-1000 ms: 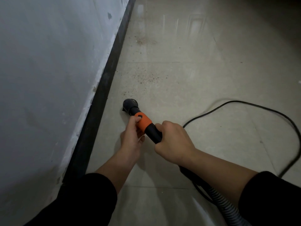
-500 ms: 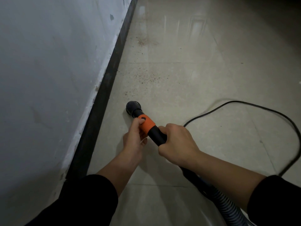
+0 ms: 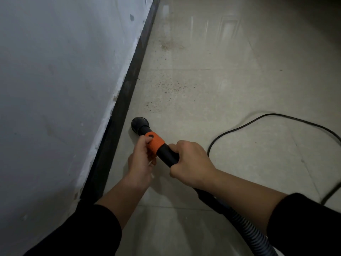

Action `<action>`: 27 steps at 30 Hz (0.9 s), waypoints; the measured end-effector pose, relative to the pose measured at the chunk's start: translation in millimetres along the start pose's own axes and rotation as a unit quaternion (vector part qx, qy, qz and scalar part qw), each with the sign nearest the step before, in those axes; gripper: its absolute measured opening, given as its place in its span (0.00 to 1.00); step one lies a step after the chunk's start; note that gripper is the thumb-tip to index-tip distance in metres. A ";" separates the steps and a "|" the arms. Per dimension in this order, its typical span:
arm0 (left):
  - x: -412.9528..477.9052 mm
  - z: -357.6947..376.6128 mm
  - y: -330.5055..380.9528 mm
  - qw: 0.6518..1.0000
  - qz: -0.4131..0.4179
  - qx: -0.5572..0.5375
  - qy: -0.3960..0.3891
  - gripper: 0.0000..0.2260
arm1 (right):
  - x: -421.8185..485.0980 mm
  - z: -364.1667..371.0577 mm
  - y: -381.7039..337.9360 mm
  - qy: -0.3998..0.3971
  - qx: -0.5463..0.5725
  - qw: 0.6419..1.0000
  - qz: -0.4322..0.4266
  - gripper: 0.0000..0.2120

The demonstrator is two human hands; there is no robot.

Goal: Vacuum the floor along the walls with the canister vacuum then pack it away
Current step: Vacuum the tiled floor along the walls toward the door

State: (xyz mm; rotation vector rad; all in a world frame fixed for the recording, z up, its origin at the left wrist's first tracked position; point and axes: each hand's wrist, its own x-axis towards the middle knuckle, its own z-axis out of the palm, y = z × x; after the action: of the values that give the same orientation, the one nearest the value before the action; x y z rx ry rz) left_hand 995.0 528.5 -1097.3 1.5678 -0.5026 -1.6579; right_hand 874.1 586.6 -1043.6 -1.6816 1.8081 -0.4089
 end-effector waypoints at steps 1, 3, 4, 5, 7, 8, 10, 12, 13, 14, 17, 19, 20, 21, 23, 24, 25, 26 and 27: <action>1.5 -0.5 1.6 1.000 0.001 -0.002 0.002 0.18 | 1.2 0.1 -0.5 -0.003 -0.001 1.000 -0.004 0.06; 5.5 -0.3 4.7 1.000 0.001 -0.001 0.008 0.19 | 4.9 0.1 -0.4 -0.005 0.000 1.000 -0.007 0.06; 8.4 0.3 6.2 1.000 0.001 0.003 0.010 0.19 | 7.9 -0.5 -0.1 -0.006 0.002 1.000 -0.005 0.06; 11.3 1.4 7.5 1.000 0.002 0.006 0.012 0.19 | 10.8 -2.0 0.5 -0.004 0.004 1.000 -0.002 0.06; 17.3 6.5 11.1 1.000 0.005 0.011 0.014 0.18 | 19.0 -6.9 2.2 0.004 0.005 1.000 0.006 0.06; 20.9 10.1 13.7 1.000 0.007 0.013 0.014 0.16 | 24.0 -9.8 3.0 0.008 0.006 1.000 0.010 0.07; 26.2 18.8 18.0 1.000 0.009 0.014 0.015 0.12 | 32.7 -14.5 5.2 0.013 0.002 1.000 0.019 0.08; 32.9 26.8 20.6 1.000 0.009 0.014 0.015 0.10 | 41.3 -17.1 7.6 0.018 -0.004 0.999 0.027 0.08; 36.9 29.8 22.2 1.000 0.012 0.016 0.016 0.10 | 45.8 -17.8 8.6 0.022 -0.003 0.999 0.031 0.09; 39.4 32.6 22.7 1.000 0.014 0.016 0.018 0.10 | 48.9 -19.5 9.9 0.024 -0.003 0.999 0.037 0.10; 41.9 42.6 23.3 1.000 0.014 0.002 0.027 0.10 | 56.2 -27.2 14.4 0.020 -0.004 0.998 0.057 0.13; 40.6 50.9 23.7 0.999 0.013 -0.008 0.030 0.11 | 60.1 -32.8 17.3 0.020 -0.002 0.998 0.065 0.15; 39.8 55.1 23.4 0.999 0.010 -0.015 0.033 0.13 | 61.6 -35.3 18.6 0.020 0.002 0.998 0.068 0.15; 39.1 58.8 23.1 0.999 0.007 -0.023 0.037 0.14 | 62.8 -37.4 19.4 0.021 0.005 0.997 0.071 0.15; 37.2 64.7 22.1 0.999 0.001 -0.035 0.041 0.15 | 64.3 -40.7 20.5 0.022 0.012 0.997 0.077 0.15; 36.3 66.7 21.4 0.998 -0.001 -0.039 0.041 0.16 | 64.7 -41.7 21.0 0.022 0.015 0.997 0.079 0.14; 35.2 68.1 20.9 0.998 -0.003 -0.041 0.040 0.16 | 64.6 -41.9 21.4 0.022 0.019 0.996 0.080 0.14; 34.6 68.6 20.6 0.998 -0.004 -0.045 0.040 0.15 | 64.6 -41.5 21.8 0.023 0.023 0.996 0.079 0.14; 34.2 68.7 20.4 0.998 -0.006 -0.047 0.041 0.15 | 64.5 -40.8 21.9 0.023 0.027 0.996 0.077 0.14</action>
State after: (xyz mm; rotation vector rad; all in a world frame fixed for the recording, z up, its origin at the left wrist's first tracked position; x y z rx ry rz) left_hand 936.8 474.6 -1093.5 1.5645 -0.3687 -1.5955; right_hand 832.2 519.2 -1041.3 -1.4966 1.9264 -0.4280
